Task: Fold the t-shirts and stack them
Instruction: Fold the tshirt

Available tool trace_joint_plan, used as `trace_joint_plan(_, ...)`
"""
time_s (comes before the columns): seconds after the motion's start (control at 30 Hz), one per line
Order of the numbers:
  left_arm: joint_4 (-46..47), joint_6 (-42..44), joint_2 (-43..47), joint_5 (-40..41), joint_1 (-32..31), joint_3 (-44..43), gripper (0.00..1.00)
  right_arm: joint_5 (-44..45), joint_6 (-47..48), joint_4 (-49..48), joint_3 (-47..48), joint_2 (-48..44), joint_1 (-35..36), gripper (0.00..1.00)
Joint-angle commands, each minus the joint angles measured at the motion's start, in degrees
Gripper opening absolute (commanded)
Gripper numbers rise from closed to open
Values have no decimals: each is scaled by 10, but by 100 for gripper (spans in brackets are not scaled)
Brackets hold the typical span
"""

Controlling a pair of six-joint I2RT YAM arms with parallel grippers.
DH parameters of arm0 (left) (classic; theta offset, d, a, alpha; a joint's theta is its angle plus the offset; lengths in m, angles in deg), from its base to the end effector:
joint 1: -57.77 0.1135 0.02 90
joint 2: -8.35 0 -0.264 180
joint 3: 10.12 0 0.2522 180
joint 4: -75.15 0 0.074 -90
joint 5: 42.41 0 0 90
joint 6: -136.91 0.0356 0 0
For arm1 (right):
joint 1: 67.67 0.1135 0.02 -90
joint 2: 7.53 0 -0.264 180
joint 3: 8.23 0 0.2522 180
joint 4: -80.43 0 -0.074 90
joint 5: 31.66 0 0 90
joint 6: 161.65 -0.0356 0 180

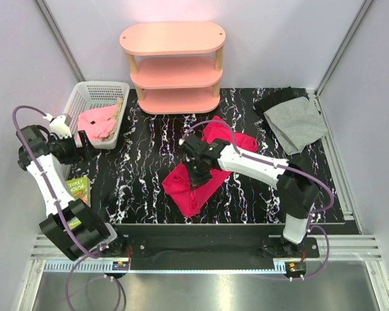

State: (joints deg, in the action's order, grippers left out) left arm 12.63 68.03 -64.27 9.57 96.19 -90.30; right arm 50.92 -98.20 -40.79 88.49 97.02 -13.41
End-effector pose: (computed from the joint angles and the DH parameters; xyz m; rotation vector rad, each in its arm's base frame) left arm 0.2093 0.1380 0.3151 -0.0977 2.2908 -0.3244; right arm 0.2180 0.3108 0.2344 -0.7239 2.7744 0.5262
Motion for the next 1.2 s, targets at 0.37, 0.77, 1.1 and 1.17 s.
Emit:
trace_joint_plan(0.37,3,-3,2,-13,-28,-11,90,-23,58,-70,-10,29,-85,0)
trace_joint_plan(0.77,2,4,5,-6,-43,3,90,-6,81,-78,6,69,-147,0)
trace_joint_plan(1.1,2,8,9,-5,-54,12,90,13,88,-78,24,103,-155,65)
trace_joint_plan(1.17,3,10,12,-4,-56,15,90,40,93,-71,36,97,-158,83)
